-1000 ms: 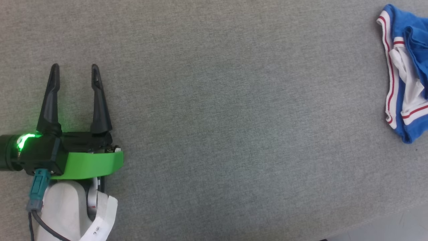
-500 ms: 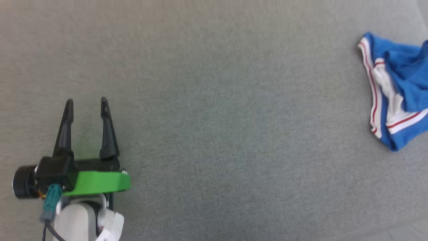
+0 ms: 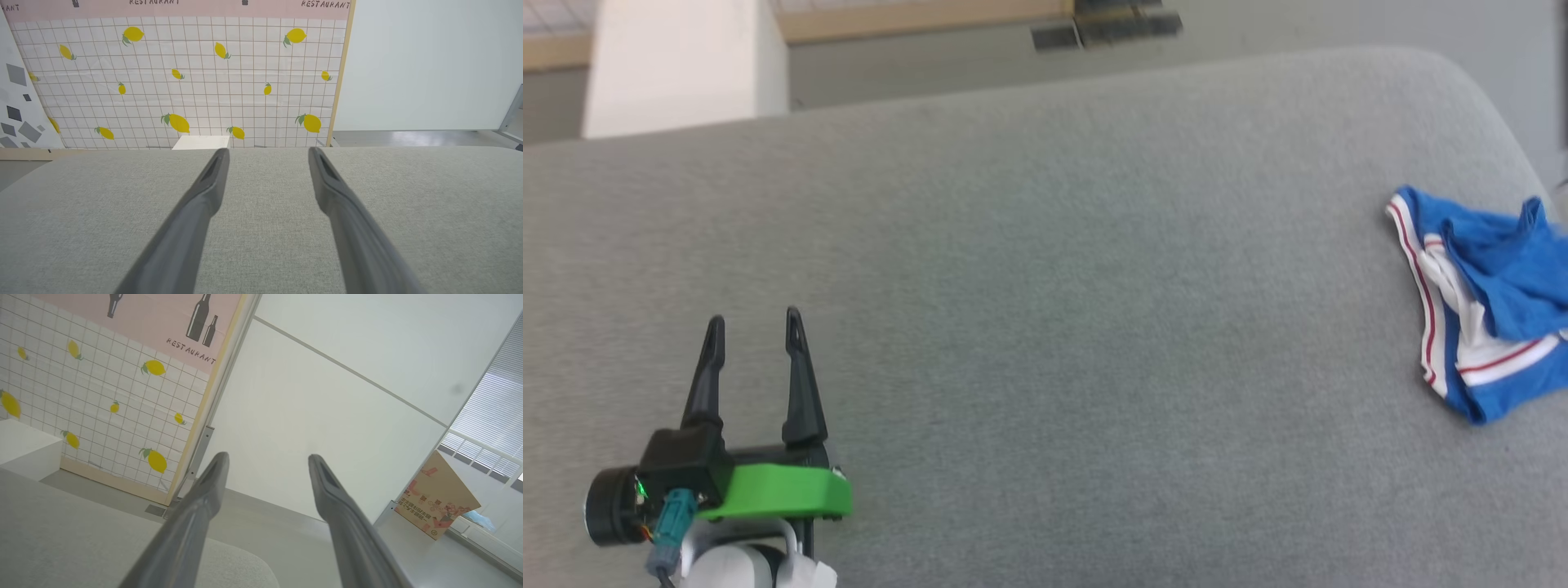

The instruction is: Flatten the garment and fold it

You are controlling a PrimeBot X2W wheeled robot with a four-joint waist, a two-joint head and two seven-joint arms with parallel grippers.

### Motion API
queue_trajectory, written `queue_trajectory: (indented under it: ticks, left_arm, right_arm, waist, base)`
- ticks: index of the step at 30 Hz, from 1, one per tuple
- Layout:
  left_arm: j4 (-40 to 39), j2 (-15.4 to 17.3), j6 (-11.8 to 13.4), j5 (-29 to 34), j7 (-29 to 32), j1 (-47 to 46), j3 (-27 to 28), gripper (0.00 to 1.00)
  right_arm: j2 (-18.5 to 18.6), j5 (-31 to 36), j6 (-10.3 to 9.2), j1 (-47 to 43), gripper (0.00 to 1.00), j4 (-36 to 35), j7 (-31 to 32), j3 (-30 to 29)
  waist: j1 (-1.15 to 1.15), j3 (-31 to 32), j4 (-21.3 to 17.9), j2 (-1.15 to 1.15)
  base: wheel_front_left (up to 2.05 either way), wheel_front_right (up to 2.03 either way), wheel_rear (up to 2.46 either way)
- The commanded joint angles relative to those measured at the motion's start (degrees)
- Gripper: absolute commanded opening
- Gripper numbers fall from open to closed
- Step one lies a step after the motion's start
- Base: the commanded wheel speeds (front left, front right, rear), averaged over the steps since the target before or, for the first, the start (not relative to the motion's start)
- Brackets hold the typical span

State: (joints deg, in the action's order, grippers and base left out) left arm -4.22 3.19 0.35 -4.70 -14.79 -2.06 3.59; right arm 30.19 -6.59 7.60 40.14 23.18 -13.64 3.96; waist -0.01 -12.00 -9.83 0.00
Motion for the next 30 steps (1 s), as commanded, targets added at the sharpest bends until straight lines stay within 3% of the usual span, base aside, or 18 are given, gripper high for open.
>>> queue_trajectory:
  ticks: [1,11,21,30]
  left_arm:
    - [0.4,-0.2,0.4,-0.1,-0.2,1.0,0.1,1.0]
    - [3.4,-0.3,0.7,-0.7,-0.2,5.2,-1.4,1.0]
    - [5.3,-0.3,0.3,-0.5,-0.2,7.0,-2.9,1.0]
    - [6.6,-0.3,-0.3,-0.4,-0.2,7.0,-3.0,1.0]
  right_arm:
    - [-2.2,0.4,-0.11,-2.6,1.0,-1.6,-0.5,-0.7]
    - [-16.1,-0.5,-0.11,-22.9,1.0,-10.3,-1.3,-5.3]
    - [-23.1,-0.7,-0.11,-37.0,1.0,-14.5,-1.3,-4.4]
    - [-26.2,1.3,-0.11,-43.6,1.0,-18.8,-1.3,-6.8]
  waist:
    - [0.01,4.9,3.8,0.0]
    - [0.01,11.4,7.5,0.0]
    - [0.01,12.7,9.2,0.0]
    - [0.01,12.1,9.7,0.0]
  base:
    - [0.0,0.0,0.0]
    - [0.0,0.0,0.0]
    - [0.0,0.0,0.0]
    - [0.0,0.0,0.0]
